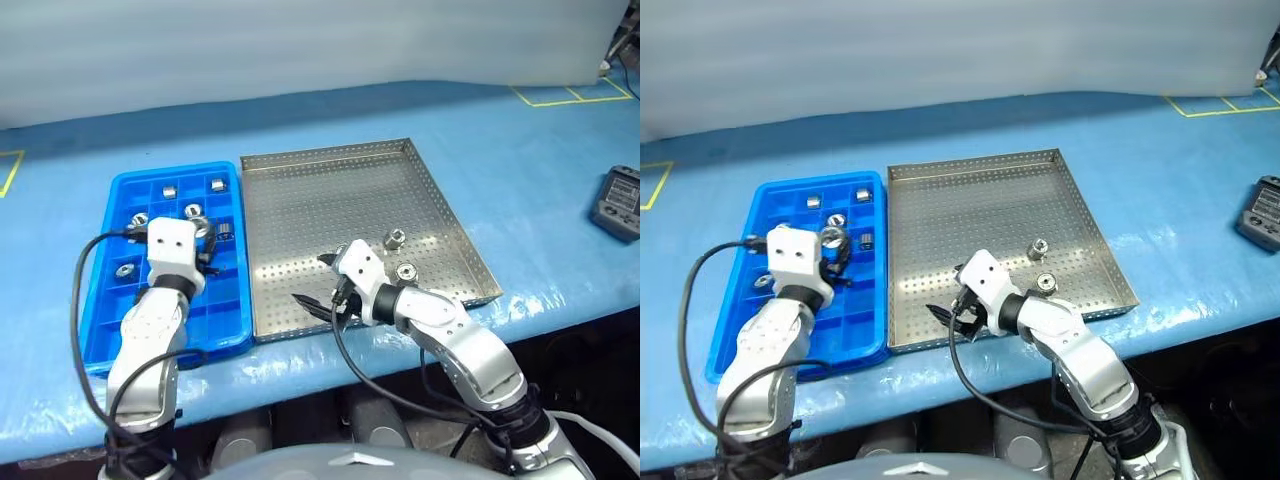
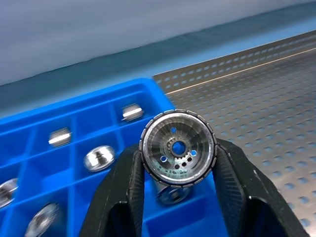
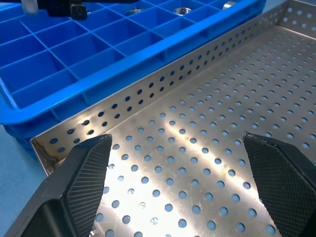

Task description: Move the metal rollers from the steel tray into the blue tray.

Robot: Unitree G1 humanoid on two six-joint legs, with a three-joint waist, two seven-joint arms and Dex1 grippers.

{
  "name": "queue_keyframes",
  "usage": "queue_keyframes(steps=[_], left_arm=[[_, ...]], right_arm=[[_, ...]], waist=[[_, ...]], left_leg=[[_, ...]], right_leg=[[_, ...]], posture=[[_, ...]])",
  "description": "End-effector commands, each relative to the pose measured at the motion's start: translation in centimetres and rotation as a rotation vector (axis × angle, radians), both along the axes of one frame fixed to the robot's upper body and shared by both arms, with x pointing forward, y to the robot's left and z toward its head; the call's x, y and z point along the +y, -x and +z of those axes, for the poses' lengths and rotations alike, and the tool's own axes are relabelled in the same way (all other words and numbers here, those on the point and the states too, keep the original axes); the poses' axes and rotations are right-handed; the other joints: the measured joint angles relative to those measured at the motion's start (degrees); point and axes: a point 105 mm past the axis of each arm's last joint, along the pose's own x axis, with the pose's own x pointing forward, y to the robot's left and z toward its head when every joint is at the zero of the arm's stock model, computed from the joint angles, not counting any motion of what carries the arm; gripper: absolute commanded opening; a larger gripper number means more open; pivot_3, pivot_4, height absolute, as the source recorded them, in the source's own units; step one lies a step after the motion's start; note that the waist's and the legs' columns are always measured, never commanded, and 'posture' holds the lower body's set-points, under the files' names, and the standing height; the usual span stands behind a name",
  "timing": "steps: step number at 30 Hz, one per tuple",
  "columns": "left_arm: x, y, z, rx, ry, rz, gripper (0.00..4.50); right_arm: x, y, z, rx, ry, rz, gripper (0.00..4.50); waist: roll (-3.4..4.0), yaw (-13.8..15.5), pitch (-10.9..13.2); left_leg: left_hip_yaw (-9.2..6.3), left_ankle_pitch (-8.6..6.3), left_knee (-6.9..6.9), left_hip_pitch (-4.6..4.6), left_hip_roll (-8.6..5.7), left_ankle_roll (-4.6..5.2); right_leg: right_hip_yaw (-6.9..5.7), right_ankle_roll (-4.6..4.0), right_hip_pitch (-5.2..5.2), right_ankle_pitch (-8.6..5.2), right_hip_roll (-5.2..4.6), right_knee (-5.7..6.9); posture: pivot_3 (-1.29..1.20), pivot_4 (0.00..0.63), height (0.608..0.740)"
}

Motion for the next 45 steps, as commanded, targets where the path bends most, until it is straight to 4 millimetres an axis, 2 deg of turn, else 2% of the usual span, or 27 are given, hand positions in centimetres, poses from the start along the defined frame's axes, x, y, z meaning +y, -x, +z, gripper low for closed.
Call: queue_keyframes(steps=[1, 6, 10, 15, 20, 23, 24, 29, 31, 37, 41, 45], left_arm=[[1.6, 1.7, 1.1, -0.057, 0.012, 0.132, 1.66], [3.0, 3.7, -0.1, -0.015, 0.023, 0.259, 1.66], [2.8, 4.6, -1.3, 0.05, 0.023, 0.278, 1.66], [2.9, 5.0, -1.8, 0.085, 0.006, 0.301, 1.66], [2.9, 5.4, -2.3, 0.114, 0.054, 0.315, 3.35], [3.1, 5.0, -1.6, 0.083, 0.033, 0.303, 4.34], [3.2, 4.7, -1.1, 0.066, 0.024, 0.293, 4.49], [3.0, 3.0, 1.8, -0.037, -0.026, 0.171, 4.49], [2.4, 1.9, 3.0, -0.074, -0.047, 0.093, 4.49], [-2.0, -1.3, 5.1, -0.11, -0.067, -0.252, 4.49], [-5.4, -3.1, 5.2, -0.085, -0.048, -0.421, 4.49], [-9.4, -3.8, 4.0, 0.007, -0.049, -0.659, 4.49]], right_arm=[[0.9, 0.2, 0.9, -0.04, -0.025, 0.052, 4.5], [1.3, 0.3, 0.8, -0.035, -0.026, 0.082, 4.5], [1.3, 0.4, 0.7, -0.033, -0.025, 0.086, 4.5], [1.4, 0.4, 0.6, -0.03, -0.022, 0.09, 4.5], [1.4, 0.5, 0.5, -0.026, -0.024, 0.087, 4.5], [1.4, 0.5, 0.5, -0.027, -0.027, 0.088, 4.5], [1.4, 0.5, 0.6, -0.028, -0.028, 0.087, 4.5], [0.8, 0.1, 0.8, -0.04, -0.027, 0.056, 4.5], [0.1, -0.2, 0.8, -0.046, -0.021, 0.027, 4.5], [-2.7, -1.7, 1.2, -0.093, -0.006, -0.143, 4.5], [-4.0, -2.1, 1.5, -0.108, -0.018, -0.232, 4.5], [-4.8, -1.7, 1.4, -0.108, -0.01, -0.272, 4.5]], waist=[[-0.02, 0.5, 0.0], [-0.03, 1.0, 0.0], [-0.03, 1.4, 0.0], [-0.03, 1.6, 0.0], [-0.03, 1.6, 0.0], [-0.03, 1.6, 0.0], [-0.03, 1.6, 0.0], [-0.03, 1.6, 0.0], [-0.03, 1.7, 0.0], [-0.02, 1.4, 0.0], [-0.02, 0.4, 0.0], [-0.02, -0.9, 0.0]], left_leg=[[-0.01, 0.0, 0.01, -0.01, -0.01, 0.0], [0.0, 0.0, 0.0, -0.01, -0.02, 0.0], [-0.01, 0.0, 0.01, 0.0, -0.02, 0.0], [-0.01, 0.0, 0.01, -0.01, -0.02, 0.0], [-0.01, 0.0, 0.0, -0.01, -0.02, -0.01], [-0.01, 0.0, 0.0, -0.01, -0.01, -0.01], [-0.01, 0.0, 0.0, -0.01, -0.02, -0.01], [-0.02, 0.01, 0.01, -0.01, -0.01, -0.02], [-0.02, 0.01, 0.0, -0.01, -0.02, -0.03], [0.0, 0.01, 0.01, -0.03, -0.04, -0.03], [0.0, 0.01, 0.02, -0.05, -0.04, -0.03], [0.03, 0.01, 0.0, -0.05, -0.04, -0.02]], right_leg=[[-0.01, -0.02, 0.01, -0.01, 0.0, 0.0], [-0.02, -0.07, 0.0, -0.04, -0.03, -0.03], [-0.04, -0.12, 0.01, -0.08, -0.03, -0.01], [-0.04, -0.13, 0.01, -0.08, -0.03, -0.01], [-0.04, -0.13, 0.01, -0.08, -0.03, -0.03], [-0.05, -0.14, 0.0, -0.09, -0.03, -0.02], [-0.05, -0.14, 0.0, -0.09, -0.03, -0.02], [-0.06, -0.14, 0.0, -0.09, -0.03, 0.01], [-0.07, -0.14, 0.0, -0.09, -0.03, 0.0], [-0.06, -0.13, 0.01, -0.08, -0.04, -0.04], [-0.06, -0.1, 0.01, -0.06, -0.04, -0.03], [-0.03, -0.05, 0.0, -0.03, -0.04, -0.05]], posture=[[-0.01, 0.15, 0.74], [0.0, 0.15, 0.74], [0.0, 0.15, 0.74], [0.0, 0.15, 0.74], [0.0, 0.15, 0.74], [-0.01, 0.15, 0.74], [-0.01, 0.15, 0.74], [-0.01, 0.15, 0.74], [-0.02, 0.15, 0.74], [-0.09, 0.15, 0.74], [-0.14, 0.15, 0.74], [-0.18, 0.15, 0.74]])
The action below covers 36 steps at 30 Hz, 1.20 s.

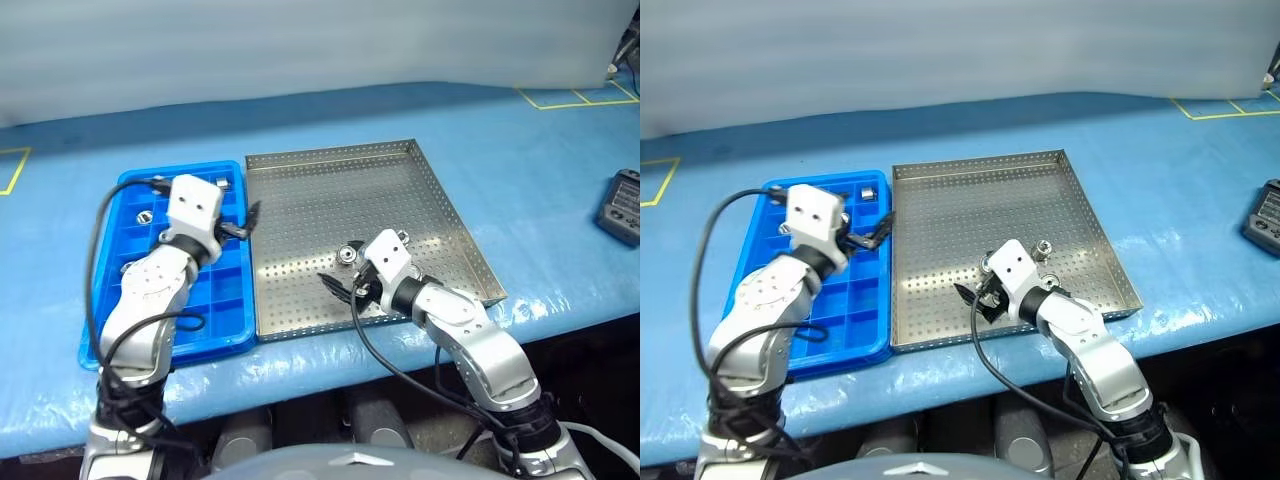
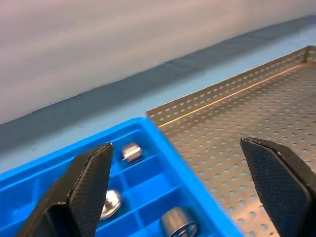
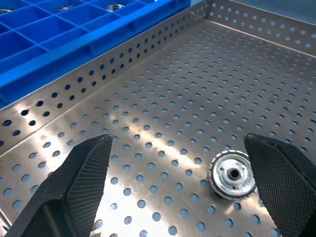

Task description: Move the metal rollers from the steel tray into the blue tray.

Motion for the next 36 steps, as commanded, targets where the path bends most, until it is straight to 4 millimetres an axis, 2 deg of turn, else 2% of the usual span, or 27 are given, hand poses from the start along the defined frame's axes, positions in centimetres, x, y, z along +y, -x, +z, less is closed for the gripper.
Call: queue_keyframes(steps=[1, 5, 11, 21, 24, 30, 31, 36], left_arm=[[-3.7, -0.1, -1.0, 0.066, -0.046, -0.241, 4.49], [-6.4, -0.4, -3.3, 0.156, -0.121, -0.414, 4.49], [-8.7, -1.0, -5.4, 0.218, -0.173, -0.522, 4.49], [-10.3, -2.2, -8.1, 0.263, -0.254, -0.536, 4.49], [-10.3, -2.3, -8.5, 0.273, -0.276, -0.525, 3.88], [-9.8, -2.0, -8.2, 0.255, -0.281, -0.511, 1.94], [-9.6, -1.9, -7.9, 0.251, -0.268, -0.501, 1.81], [-7.4, -1.9, -5.8, 0.203, -0.135, -0.351, 1.81]], right_arm=[[-0.6, 0.3, 1.5, -0.062, -0.014, -0.034, 4.5], [-0.9, 0.7, 1.3, -0.057, -0.013, -0.057, 4.5], [-1.0, 1.1, 1.3, -0.058, -0.018, -0.077, 4.5], [-0.8, 1.2, 1.3, -0.056, -0.02, -0.075, 4.5], [-0.6, 1.2, 1.3, -0.057, -0.022, -0.074, 4.5], [-0.4, 1.1, 1.3, -0.058, -0.026, -0.063, 4.5], [-0.3, 1.1, 1.3, -0.058, -0.027, -0.059, 4.5], [1.0, 1.2, 1.3, -0.051, -0.039, -0.002, 4.5]], waist=[[0.0, -0.7, 0.0], [0.01, -2.2, 0.0], [0.02, -4.1, 0.0], [0.01, -5.8, 0.0], [0.01, -6.2, 0.0], [0.02, -6.2, 0.0], [0.02, -6.2, 0.0], [0.03, -5.9, 0.0]], left_leg=[[0.01, 0.0, -0.01, 0.01, 0.0, 0.0], [0.01, 0.0, -0.02, 0.01, 0.01, 0.01], [0.04, 0.0, 0.01, 0.01, 0.02, 0.02], [0.05, -0.01, 0.01, 0.01, 0.01, 0.03], [0.05, -0.01, 0.0, 0.01, 0.01, 0.03], [0.05, -0.01, 0.01, 0.01, 0.01, 0.03], [0.04, -0.01, 0.0, 0.01, 0.01, 0.03], [0.04, -0.01, -0.04, 0.01, 0.04, 0.03]], right_leg=[[0.0, 0.01, 0.0, 0.01, 0.0, 0.01], [0.01, -0.02, -0.01, -0.01, 0.02, 0.02], [0.06, -0.01, -0.01, -0.01, 0.04, 0.02], [0.1, 0.05, -0.01, 0.02, 0.04, 0.02], [0.1, 0.08, -0.02, 0.03, 0.04, 0.02], [0.11, 0.12, -0.02, 0.05, 0.04, 0.03], [0.11, 0.12, -0.03, 0.05, 0.04, 0.03], [0.13, 0.15, -0.07, 0.07, 0.05, 0.04]], posture=[[-0.19, 0.15, 0.74], [-0.22, 0.15, 0.74], [-0.26, 0.15, 0.74], [-0.26, 0.15, 0.74], [-0.26, 0.15, 0.74], [-0.24, 0.15, 0.74], [-0.24, 0.15, 0.74], [-0.21, 0.15, 0.74]])
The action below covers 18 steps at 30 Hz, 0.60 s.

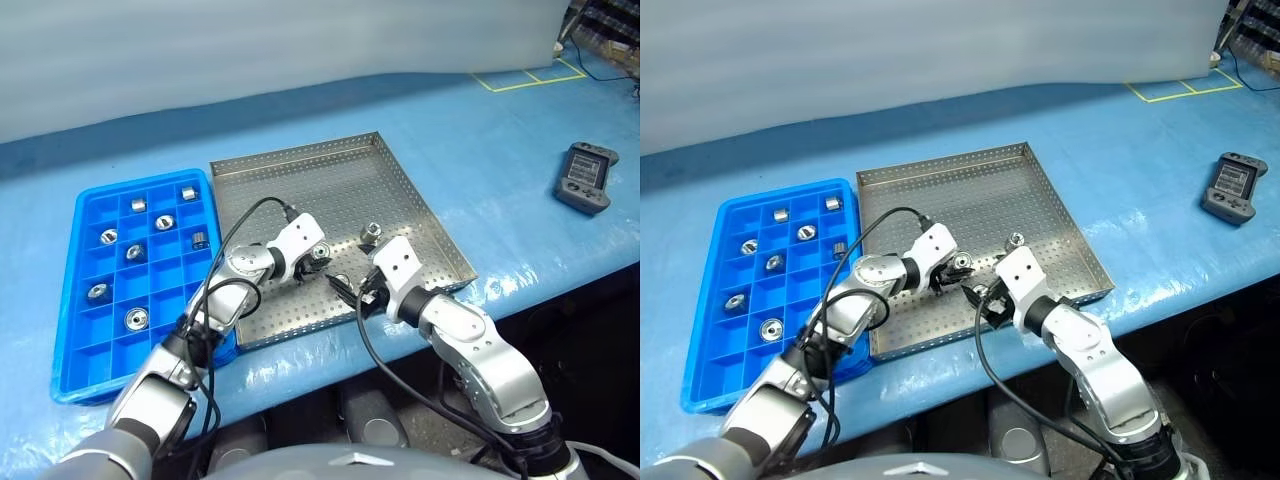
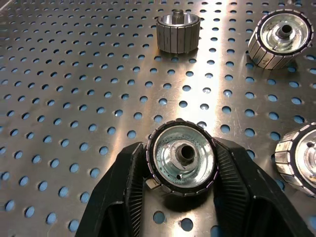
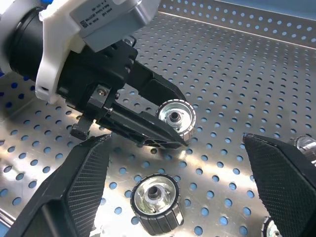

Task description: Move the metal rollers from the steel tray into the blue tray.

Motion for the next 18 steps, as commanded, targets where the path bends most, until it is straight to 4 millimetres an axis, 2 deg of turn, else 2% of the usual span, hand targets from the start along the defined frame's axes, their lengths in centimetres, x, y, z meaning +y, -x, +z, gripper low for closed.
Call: queue_keyframes(steps=[1, 3, 7, 10, 13, 15, 18], left_arm=[[1.3, -0.4, 3.5, -0.092, 0.11, 0.106, 1.81], [2.7, -0.3, 4.7, -0.123, 0.179, 0.202, 1.81], [8.2, 0.3, 8.1, -0.316, 0.257, 0.493, 1.81], [11.4, 1.6, 9.4, -0.396, 0.272, 0.645, 1.81], [13.6, 2.7, 9.6, -0.434, 0.248, 0.748, 1.81], [16.0, 4.5, 9.1, -0.44, 0.215, 0.857, 1.81], [17.7, 7.0, 7.9, -0.407, 0.155, 0.948, 1.81]], right_arm=[[1.2, 0.2, 0.9, -0.036, -0.023, 0.054, 4.5], [1.9, 0.3, 0.9, -0.034, -0.026, 0.086, 4.5], [3.4, 0.3, 1.1, -0.033, -0.04, 0.154, 4.5], [4.3, 0.3, 1.1, -0.029, -0.044, 0.198, 4.5], [4.8, 0.3, 1.0, -0.027, -0.04, 0.234, 4.5], [5.6, 0.4, 1.0, -0.028, -0.03, 0.291, 4.5], [6.6, 0.7, 1.1, -0.03, -0.029, 0.372, 4.5]], waist=[[0.0, 0.3, 0.0], [0.0, 0.6, 0.0], [0.0, 0.7, 0.0], [0.0, 1.9, 0.0], [-0.01, 3.9, 0.0], [-0.01, 4.6, 0.0], [-0.02, 6.0, 0.0]], left_leg=[[-0.01, 0.0, 0.01, 0.0, 0.0, 0.0], [-0.02, 0.0, 0.03, 0.0, 0.0, 0.0], [0.01, 0.0, 0.03, 0.01, 0.0, 0.0], [-0.03, 0.01, 0.0, 0.03, 0.01, -0.01], [-0.03, 0.01, 0.02, 0.05, 0.0, -0.01], [0.0, 0.0, 0.04, 0.06, -0.02, -0.01], [-0.01, 0.0, 0.0, 0.05, -0.01, -0.01]], right_leg=[[0.0, 0.01, 0.0, 0.0, 0.0, 0.01], [-0.01, 0.02, 0.02, 0.01, 0.0, 0.02], [0.02, 0.06, 0.01, 0.04, -0.01, 0.0], [0.0, 0.05, 0.01, 0.04, 0.02, 0.04], [0.0, 0.04, 0.03, 0.03, 0.02, 0.03], [0.01, 0.04, 0.05, 0.03, 0.0, -0.01], [0.0, 0.02, 0.04, 0.02, 0.0, -0.02]], posture=[[-0.2, 0.15, 0.74], [-0.19, 0.15, 0.74], [-0.14, 0.15, 0.74], [-0.1, 0.15, 0.74], [-0.05, 0.15, 0.74], [-0.02, 0.15, 0.74], [0.01, 0.15, 0.74]])
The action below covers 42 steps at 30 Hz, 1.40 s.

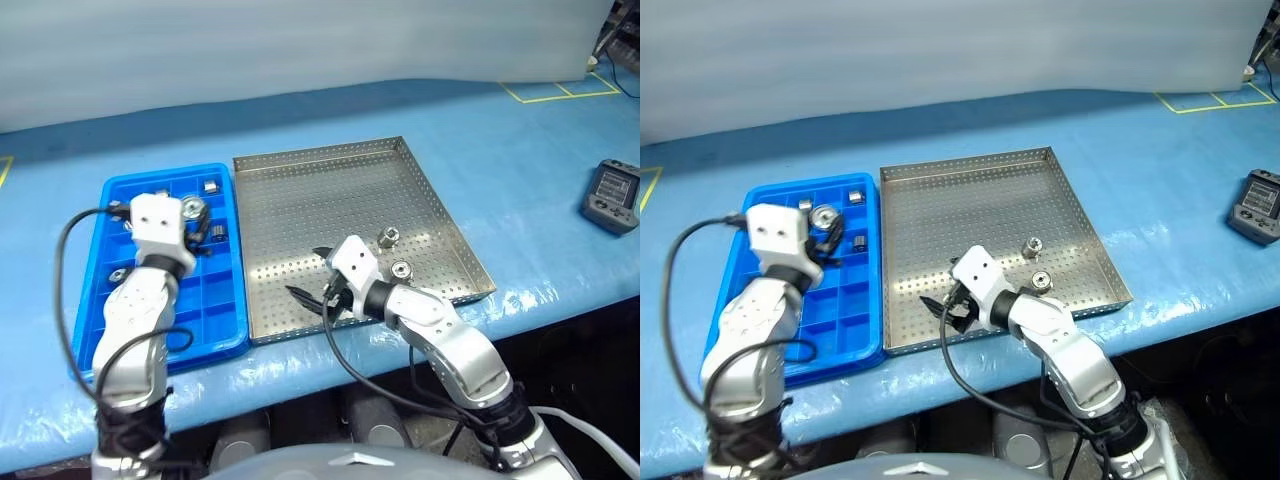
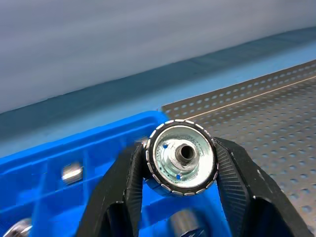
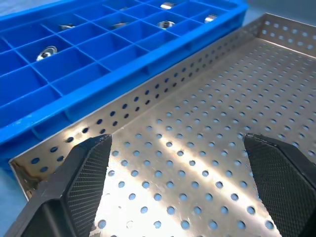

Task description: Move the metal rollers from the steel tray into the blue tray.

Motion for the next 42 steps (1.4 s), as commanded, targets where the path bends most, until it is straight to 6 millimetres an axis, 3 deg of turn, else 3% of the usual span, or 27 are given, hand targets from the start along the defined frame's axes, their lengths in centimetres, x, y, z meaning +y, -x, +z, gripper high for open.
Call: queue_keyframes(steps=[1, 5, 9, 18, 20, 26, 32, 37, 42], left_arm=[[1.6, 2.7, 0.8, -0.019, -0.041, 0.093, 1.81], [3.7, 5.8, -0.8, 0.044, -0.019, 0.238, 1.81], [4.2, 8.3, -2.2, 0.109, -0.005, 0.32, 1.81], [4.1, 10.4, -5.1, 0.233, 0.088, 0.393, 1.81], [4.0, 10.5, -5.5, 0.25, 0.109, 0.394, 2.54], [3.3, 8.6, -3.9, 0.172, 0.094, 0.307, 4.46], [1.4, 5.1, -1.0, 0.019, 0.004, 0.158, 4.46], [-3.2, 2.3, 0.5, -0.087, -0.049, -0.112, 4.46], [-7.5, 1.2, 1.0, -0.118, -0.037, -0.362, 4.46]], right_arm=[[1.3, 0.5, 1.1, -0.042, -0.024, 0.1, 4.5], [2.0, 0.5, 1.2, -0.047, -0.019, 0.154, 4.5], [2.7, 0.9, 1.1, -0.04, -0.02, 0.211, 4.5], [3.5, 1.3, 1.0, -0.035, -0.02, 0.268, 4.5], [3.5, 1.3, 1.0, -0.037, -0.021, 0.268, 4.5], [3.1, 1.2, 1.0, -0.036, -0.026, 0.233, 4.5], [1.2, 0.1, 1.2, -0.046, -0.033, 0.097, 4.5], [-1.5, -1.3, 1.2, -0.057, -0.014, -0.082, 4.5], [-4.2, -2.6, 0.9, -0.044, 0.007, -0.289, 4.5]], waist=[[0.0, 1.0, 0.0], [-0.02, 2.8, 0.0], [-0.04, 4.0, 0.0], [-0.04, 4.5, 0.0], [-0.04, 4.5, 0.0], [-0.04, 4.3, 0.0], [-0.03, 4.1, 0.0], [-0.02, 3.4, 0.0], [-0.02, 2.1, 0.0]], left_leg=[[-0.02, 0.0, -0.01, 0.0, 0.01, 0.0], [-0.08, 0.0, 0.0, -0.01, 0.01, -0.01], [-0.1, 0.0, 0.03, -0.01, -0.01, -0.01], [-0.17, 0.01, 0.02, -0.04, 0.0, -0.03], [-0.18, 0.01, 0.0, -0.04, 0.0, -0.03], [-0.18, 0.0, -0.01, -0.04, 0.01, -0.03], [-0.19, 0.03, 0.01, -0.05, 0.0, -0.08], [-0.16, 0.03, -0.04, -0.06, -0.01, -0.08], [-0.1, 0.03, -0.02, -0.07, -0.01, -0.07]], right_leg=[[-0.03, -0.03, -0.01, -0.02, 0.0, -0.01], [-0.11, -0.22, 0.02, -0.13, -0.01, 0.0], [-0.13, -0.26, 0.06, -0.16, -0.04, 0.0], [-0.25, -0.35, 0.04, -0.22, -0.05, 0.01], [-0.26, -0.36, 0.04, -0.22, -0.05, 0.01], [-0.29, -0.38, 0.02, -0.24, -0.05, 0.01], [-0.3, -0.37, 0.04, -0.23, -0.06, 0.01], [-0.28, -0.38, 0.01, -0.23, -0.07, 0.0], [-0.24, -0.37, 0.01, -0.22, -0.08, -0.02]], posture=[[0.02, 0.15, 0.74], [0.07, 0.15, 0.74], [0.11, 0.15, 0.74], [0.14, 0.15, 0.74], [0.13, 0.15, 0.74], [0.08, 0.15, 0.74], [0.01, 0.15, 0.74], [-0.06, 0.15, 0.74], [-0.13, 0.15, 0.74]])
